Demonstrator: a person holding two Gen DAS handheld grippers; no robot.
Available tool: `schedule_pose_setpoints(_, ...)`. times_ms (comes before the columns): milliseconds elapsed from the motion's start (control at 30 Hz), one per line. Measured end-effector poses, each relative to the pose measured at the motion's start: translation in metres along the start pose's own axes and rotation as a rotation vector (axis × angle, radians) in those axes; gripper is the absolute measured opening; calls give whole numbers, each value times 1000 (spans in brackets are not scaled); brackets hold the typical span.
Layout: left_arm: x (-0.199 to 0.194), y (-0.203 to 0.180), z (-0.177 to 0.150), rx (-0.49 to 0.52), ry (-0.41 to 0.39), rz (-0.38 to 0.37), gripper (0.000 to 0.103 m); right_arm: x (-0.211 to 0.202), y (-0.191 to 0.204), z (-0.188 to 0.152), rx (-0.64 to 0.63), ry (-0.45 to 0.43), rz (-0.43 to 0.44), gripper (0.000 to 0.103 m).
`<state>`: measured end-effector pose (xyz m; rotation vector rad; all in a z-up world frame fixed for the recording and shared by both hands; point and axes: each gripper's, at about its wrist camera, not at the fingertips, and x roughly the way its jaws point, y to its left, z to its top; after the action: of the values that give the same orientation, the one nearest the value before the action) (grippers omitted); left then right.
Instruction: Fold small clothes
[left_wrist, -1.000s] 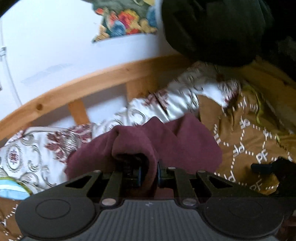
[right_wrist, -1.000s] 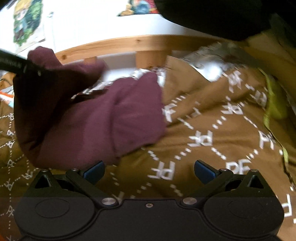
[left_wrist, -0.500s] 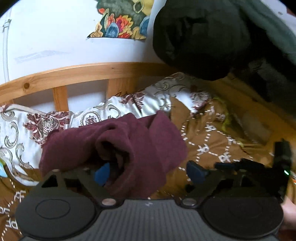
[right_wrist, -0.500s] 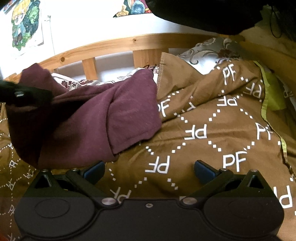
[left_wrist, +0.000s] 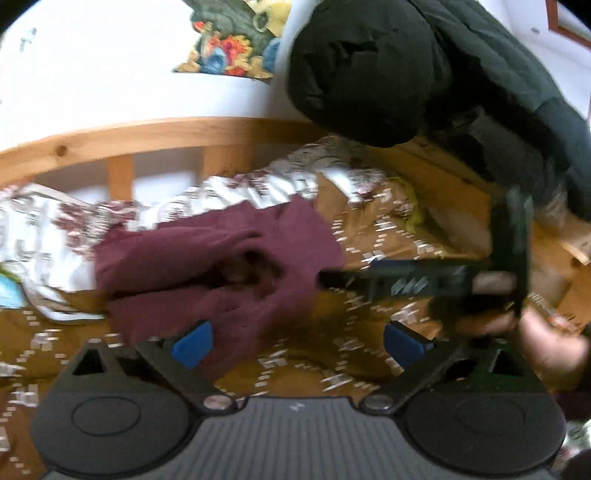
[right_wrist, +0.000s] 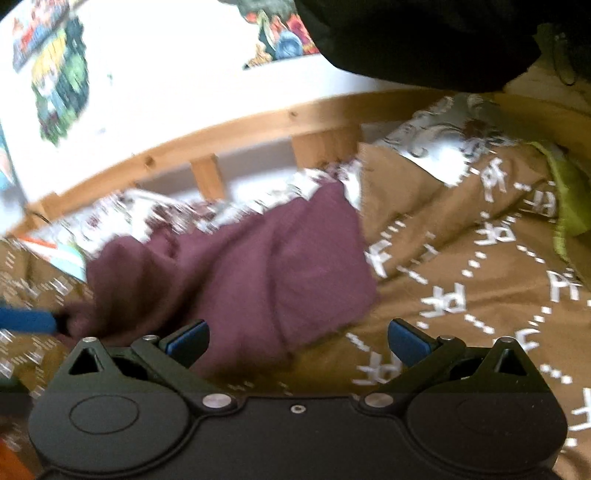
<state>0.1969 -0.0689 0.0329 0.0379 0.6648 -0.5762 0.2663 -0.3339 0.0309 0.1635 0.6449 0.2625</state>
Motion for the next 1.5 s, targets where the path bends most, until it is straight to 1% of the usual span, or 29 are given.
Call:
schedule_pose_setpoints(67, -2, 5, -8, 24, -9, 81, 102, -2, 4, 6, 18, -23, 57, 102)
schedule_pose_setpoints(167, 1, 15, -17, 27, -13, 156, 102, -3, 13, 18, 26, -40, 115, 102)
schedule_pose_setpoints(200, 4, 19, -21, 26, -19, 176, 102, -2, 17, 24, 23, -42, 128, 102)
schedule_pose_setpoints(300, 15, 27, -30, 35, -22, 197, 102, 3, 32, 47, -5, -35, 155, 102)
schedule_pose_setpoints(367, 23, 32, -37, 52, -6, 216, 102, 12, 47, 64, -52, -6, 192, 102)
schedule_pose_setpoints(500, 35, 36, -42, 102, 2, 293, 96, 41, 85, 94, -178, 89, 282, 102)
schedule_pose_setpoints(567, 38, 40, -44, 106, -2, 300, 90, 59, 103, 99, -239, 144, 308, 99)
schedule_pose_setpoints(633, 40, 44, -43, 103, 4, 288, 78, 73, 120, 98, -296, 178, 317, 95)
schedule_pose_setpoints(667, 40, 44, -43, 100, 7, 283, 75, 79, 129, 96, -330, 194, 322, 90)
schedule_pose_setpoints(700, 41, 45, -44, 96, 12, 278, 64, 84, 135, 93, -361, 208, 324, 84)
schedule_pose_setpoints(733, 43, 46, -44, 94, 16, 275, 57, 89, 141, 90, -386, 221, 326, 80)
schedule_pose_setpoints(767, 43, 47, -45, 95, 12, 284, 55, 93, 144, 87, -403, 235, 328, 70)
schedule_pose_setpoints(800, 44, 47, -45, 99, 2, 289, 46, 97, 147, 84, -414, 245, 328, 53)
schedule_pose_setpoints(833, 43, 46, -45, 103, -7, 287, 40, 99, 148, 80, -427, 248, 322, 40)
schedule_pose_setpoints(867, 43, 46, -45, 103, -17, 284, 38, 99, 147, 77, -442, 230, 310, 21)
schedule_pose_setpoints(900, 42, 45, -45, 98, -27, 280, 34, 96, 144, 76, -448, 208, 304, 16)
schedule_pose_setpoints(933, 42, 44, -45, 94, -36, 276, 32, 94, 139, 77, -436, 181, 305, 15)
schedule_pose_setpoints(967, 42, 42, -43, 88, -46, 269, 31, 91, 133, 78, -414, 156, 305, 9)
schedule_pose_setpoints(1000, 43, 42, -42, 85, -52, 263, 29, 88, 125, 80, -390, 129, 292, 8)
schedule_pose_setpoints(1067, 45, 38, -37, 83, -63, 249, 28, 82, 108, 88, -339, 71, 248, 7)
schedule_pose_setpoints(1167, 50, 32, -33, 89, -69, 244, 27, 76, 71, 100, -207, 5, 186, 7)
schedule_pose_setpoints(1233, 52, 29, -34, 100, -69, 248, 27, 74, 46, 103, -108, -12, 148, 7)
schedule_pose_setpoints(1300, 54, 28, -36, 121, -65, 254, 27, 76, 25, 97, -27, 20, 138, 9)
schedule_pose_setpoints(1333, 56, 27, -37, 134, -64, 258, 27, 78, 17, 93, 11, 50, 148, 13)
schedule_pose_setpoints(1367, 57, 26, -38, 143, -60, 261, 27, 79, 11, 87, 44, 67, 150, 25)
schedule_pose_setpoints(1400, 58, 26, -39, 152, -57, 264, 27, 80, 6, 83, 79, 82, 156, 41)
schedule_pose_setpoints(1433, 58, 25, -39, 163, -56, 268, 27, 79, 1, 78, 112, 91, 175, 47)
schedule_pose_setpoints(1467, 58, 23, -40, 175, -55, 274, 27, 79, -2, 74, 139, 92, 193, 58)
schedule_pose_setpoints(1500, 58, 22, -41, 188, -52, 281, 27, 79, -5, 71, 160, 94, 207, 61)
